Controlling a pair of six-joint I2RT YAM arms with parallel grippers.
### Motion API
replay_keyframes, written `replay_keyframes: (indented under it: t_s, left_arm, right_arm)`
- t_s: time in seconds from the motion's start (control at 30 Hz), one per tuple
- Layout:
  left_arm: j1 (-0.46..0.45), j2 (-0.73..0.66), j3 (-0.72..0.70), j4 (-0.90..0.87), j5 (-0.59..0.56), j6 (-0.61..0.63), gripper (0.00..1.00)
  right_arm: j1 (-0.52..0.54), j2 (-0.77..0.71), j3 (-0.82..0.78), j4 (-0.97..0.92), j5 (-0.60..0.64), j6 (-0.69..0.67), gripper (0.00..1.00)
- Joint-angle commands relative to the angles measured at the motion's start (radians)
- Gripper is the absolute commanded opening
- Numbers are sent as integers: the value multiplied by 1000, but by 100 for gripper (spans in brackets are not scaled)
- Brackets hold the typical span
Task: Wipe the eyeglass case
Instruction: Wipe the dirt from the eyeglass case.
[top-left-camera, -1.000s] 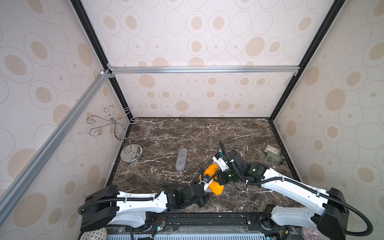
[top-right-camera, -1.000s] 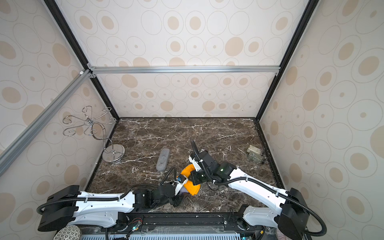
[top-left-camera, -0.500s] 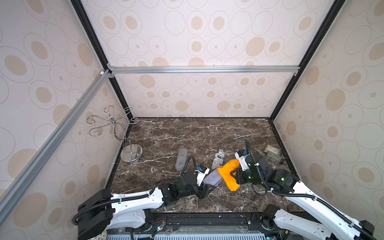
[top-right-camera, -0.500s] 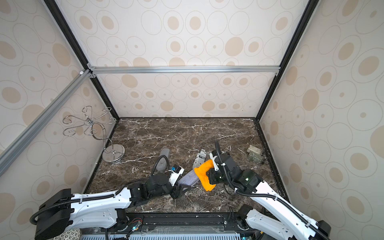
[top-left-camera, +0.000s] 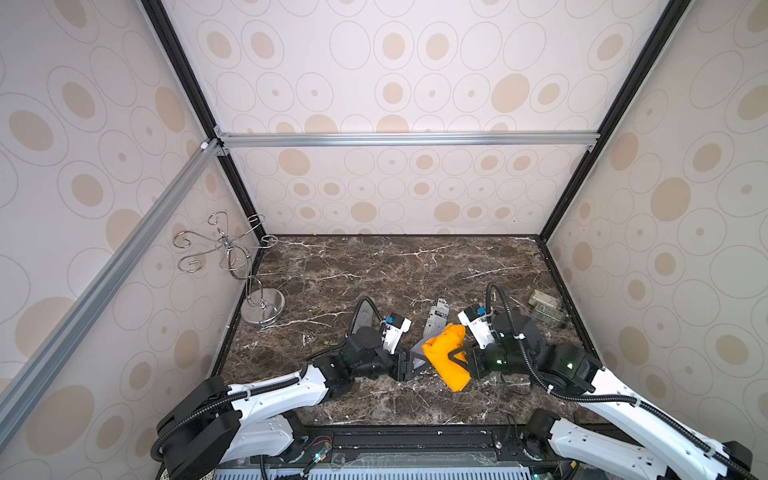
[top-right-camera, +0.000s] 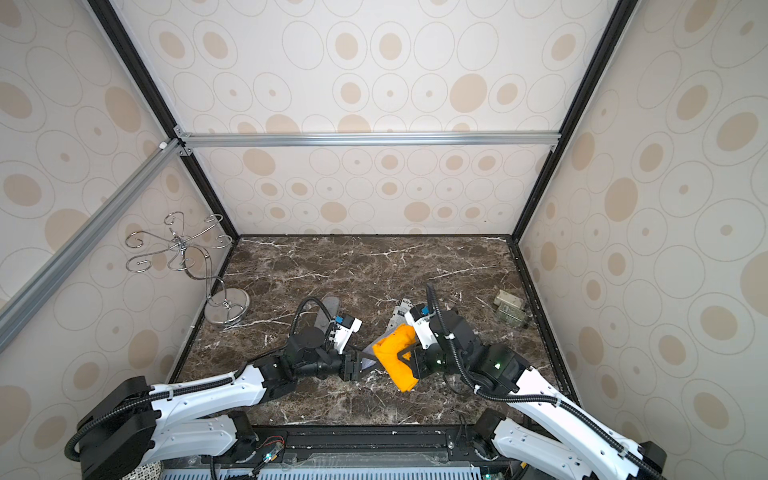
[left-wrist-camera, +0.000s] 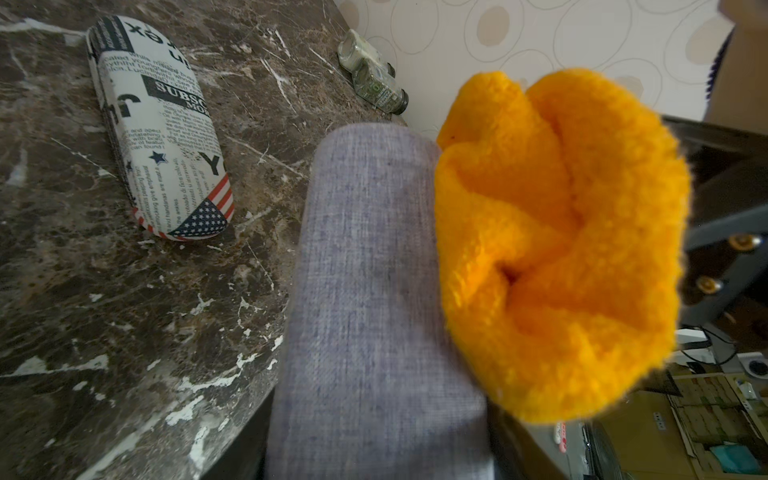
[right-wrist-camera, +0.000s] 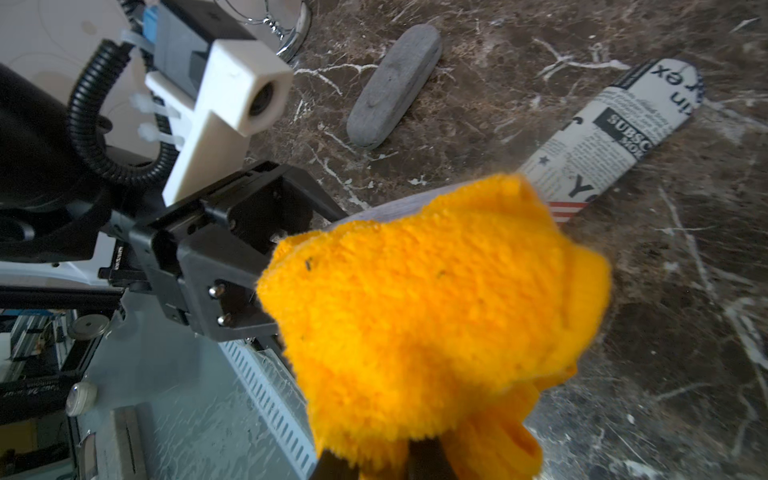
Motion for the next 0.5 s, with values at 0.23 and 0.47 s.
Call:
replay_keyframes:
  t_s: [0.23,0.47]
  left_arm:
    - [6,-33,-21,188,46,19,48]
    - [6,-28,-49,248,46,32,48]
  right_arm:
    - [-69,10,44,-164,355,65,0]
    - [-68,20,82,-151,181,-10,0]
